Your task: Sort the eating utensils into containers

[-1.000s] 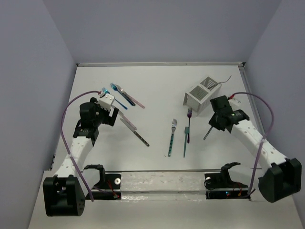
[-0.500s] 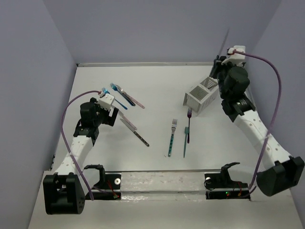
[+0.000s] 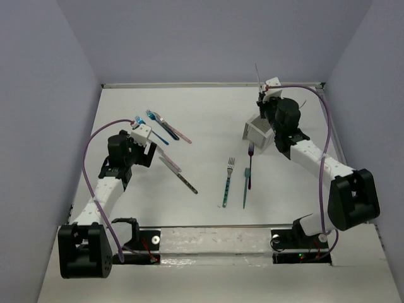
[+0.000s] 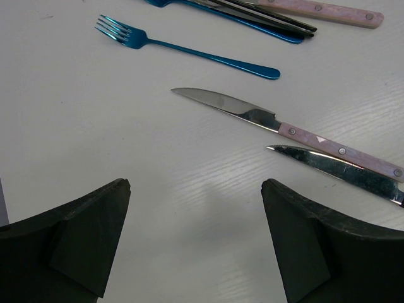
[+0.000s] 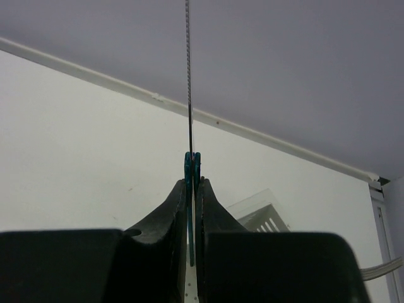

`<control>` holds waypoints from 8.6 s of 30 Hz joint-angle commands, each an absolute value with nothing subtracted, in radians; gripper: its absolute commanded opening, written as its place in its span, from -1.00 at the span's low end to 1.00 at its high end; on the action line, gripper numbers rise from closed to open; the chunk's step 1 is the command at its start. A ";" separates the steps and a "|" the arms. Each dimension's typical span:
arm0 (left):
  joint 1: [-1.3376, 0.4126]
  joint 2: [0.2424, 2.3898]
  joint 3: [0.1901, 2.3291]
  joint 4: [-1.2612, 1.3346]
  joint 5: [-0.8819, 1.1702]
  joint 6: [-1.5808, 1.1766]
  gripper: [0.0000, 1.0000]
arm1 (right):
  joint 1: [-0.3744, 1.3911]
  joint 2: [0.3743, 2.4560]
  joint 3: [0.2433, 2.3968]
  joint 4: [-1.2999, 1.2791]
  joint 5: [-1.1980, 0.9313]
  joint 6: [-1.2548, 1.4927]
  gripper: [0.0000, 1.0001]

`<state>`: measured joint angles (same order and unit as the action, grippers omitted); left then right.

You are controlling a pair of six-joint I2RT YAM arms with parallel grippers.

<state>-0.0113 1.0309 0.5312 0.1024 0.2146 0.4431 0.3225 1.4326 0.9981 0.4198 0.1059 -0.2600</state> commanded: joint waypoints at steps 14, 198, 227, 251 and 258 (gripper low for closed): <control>-0.009 1.017 0.537 0.146 0.190 0.439 0.98 | 0.328 1.531 0.798 0.637 0.163 -0.215 -0.99; -0.009 0.913 0.479 0.080 -0.193 0.514 0.98 | 0.664 1.549 0.965 -0.460 0.499 0.600 0.39; -0.009 0.877 0.405 0.149 -0.173 0.518 0.98 | 0.583 1.672 0.865 -0.296 0.250 0.489 -1.00; -0.009 0.922 0.413 0.187 -0.153 0.517 0.98 | 0.409 1.295 1.215 0.226 0.558 0.156 -1.00; -0.009 0.960 0.408 0.213 -0.153 0.520 0.98 | 0.301 1.504 1.229 0.609 0.706 0.011 -1.00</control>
<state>-0.0109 0.9451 0.4133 0.1535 -0.1574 0.5095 0.3096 1.3933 1.2007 0.3428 0.6174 0.0948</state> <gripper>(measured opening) 0.989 0.017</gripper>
